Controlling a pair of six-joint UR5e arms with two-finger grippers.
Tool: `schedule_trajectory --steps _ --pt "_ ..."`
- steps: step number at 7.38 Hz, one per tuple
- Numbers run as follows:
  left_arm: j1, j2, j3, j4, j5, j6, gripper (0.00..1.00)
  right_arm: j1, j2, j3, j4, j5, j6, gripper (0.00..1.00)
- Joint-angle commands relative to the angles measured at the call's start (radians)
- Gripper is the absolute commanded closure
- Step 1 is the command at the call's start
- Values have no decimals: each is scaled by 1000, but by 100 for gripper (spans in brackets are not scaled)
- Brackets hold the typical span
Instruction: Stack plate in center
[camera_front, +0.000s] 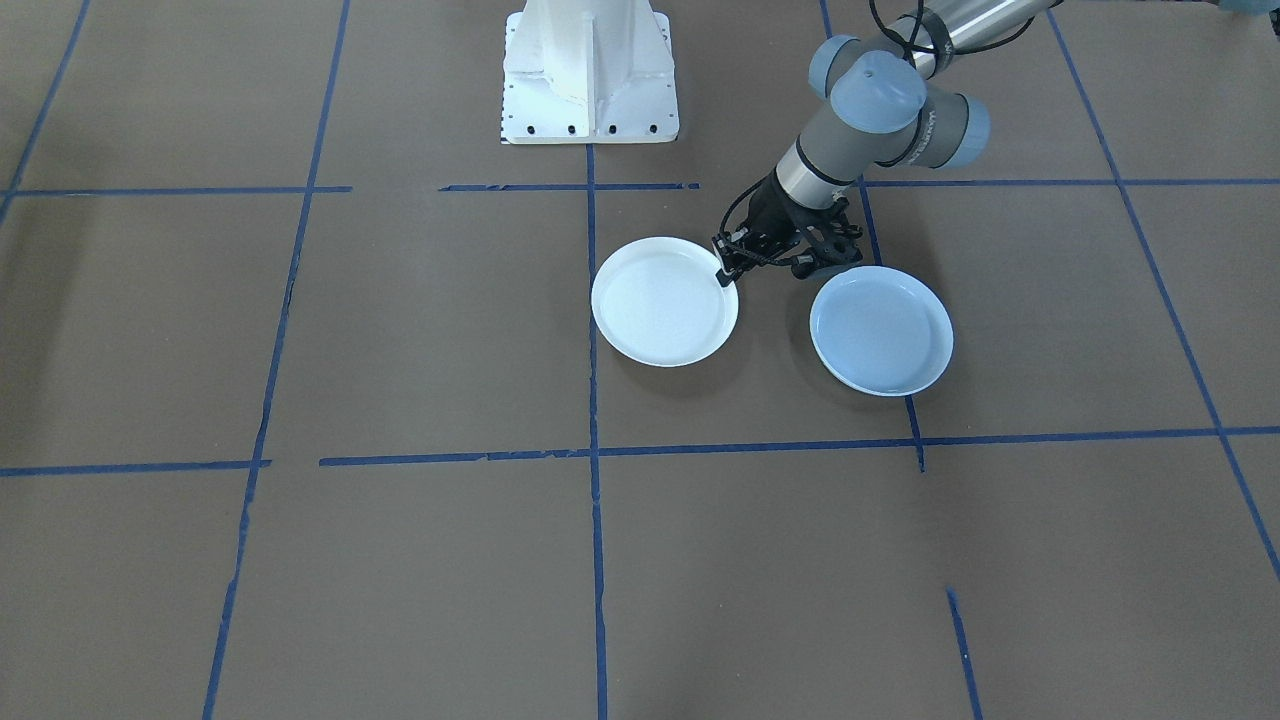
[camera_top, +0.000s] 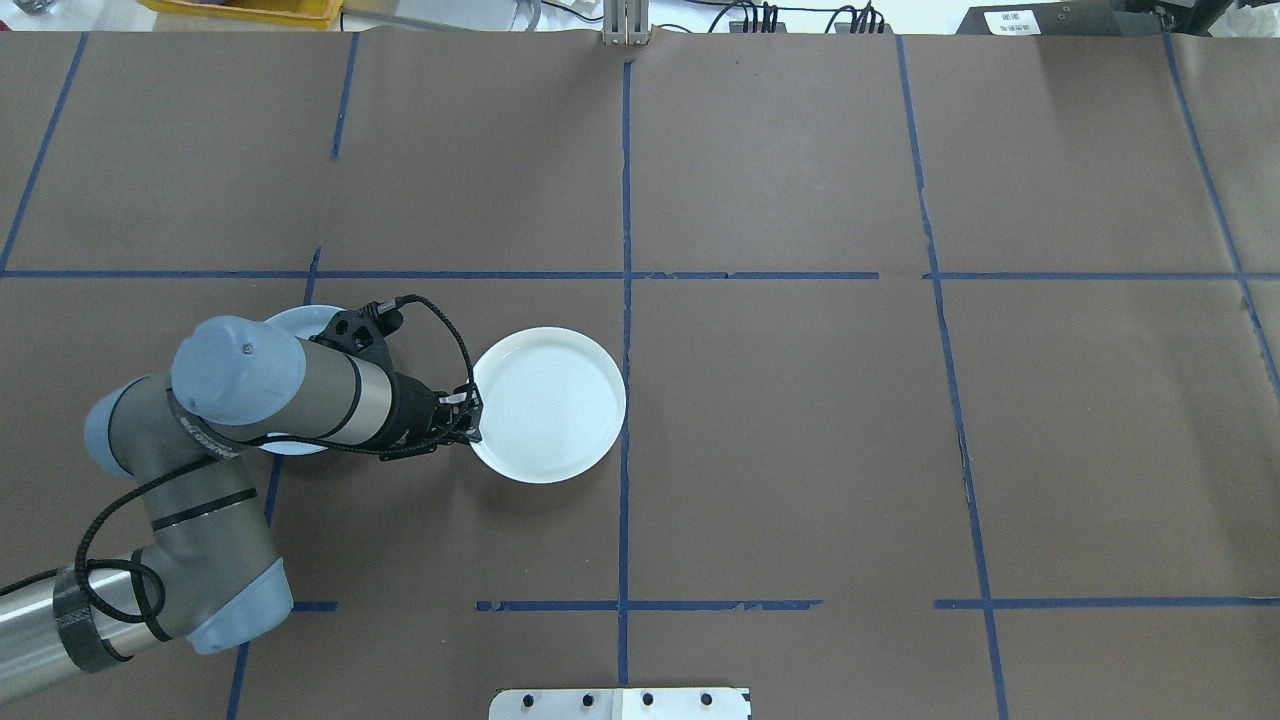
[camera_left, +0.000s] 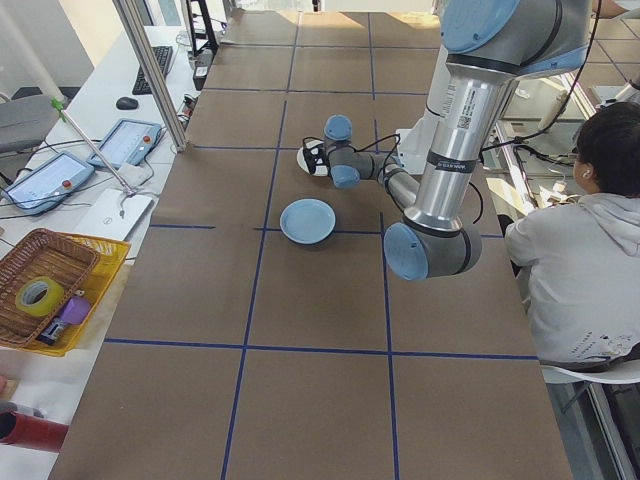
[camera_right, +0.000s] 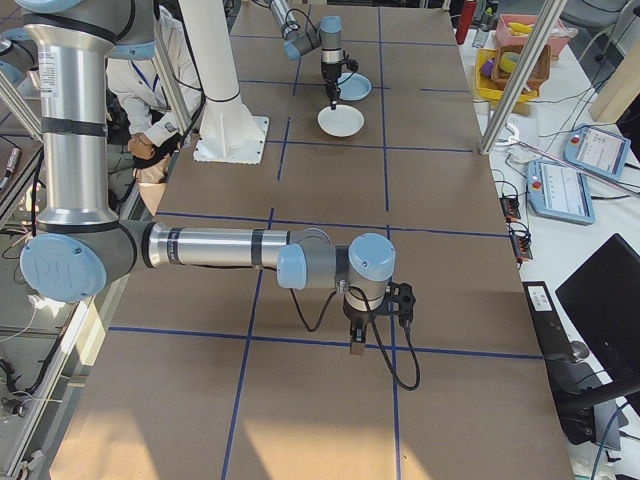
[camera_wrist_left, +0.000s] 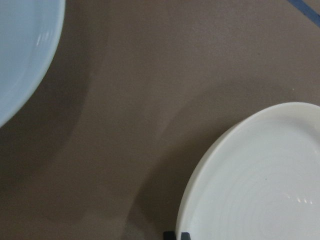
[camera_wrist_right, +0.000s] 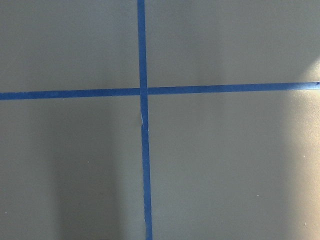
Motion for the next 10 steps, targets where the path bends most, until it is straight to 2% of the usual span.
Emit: schedule_trajectory --steps 1,2,4,6,8,9,10 --pt "-134 75 -51 -3 -155 185 100 0 0 0 0 -1 0 0" --pt "-198 117 -49 -5 -223 287 100 0 0 0 0 1 0 0" --pt "-280 210 -30 -60 -306 439 100 0 0 0 0 -1 1 0" --pt "-324 244 41 -94 -330 496 100 0 0 0 0 -1 1 0" --pt "-361 244 149 -190 -389 498 100 0 0 0 0 -1 1 0" --pt "-361 244 205 -259 -391 496 100 0 0 0 0 1 0 0" --pt "-361 244 219 -278 -392 496 100 0 0 0 0 1 1 0"
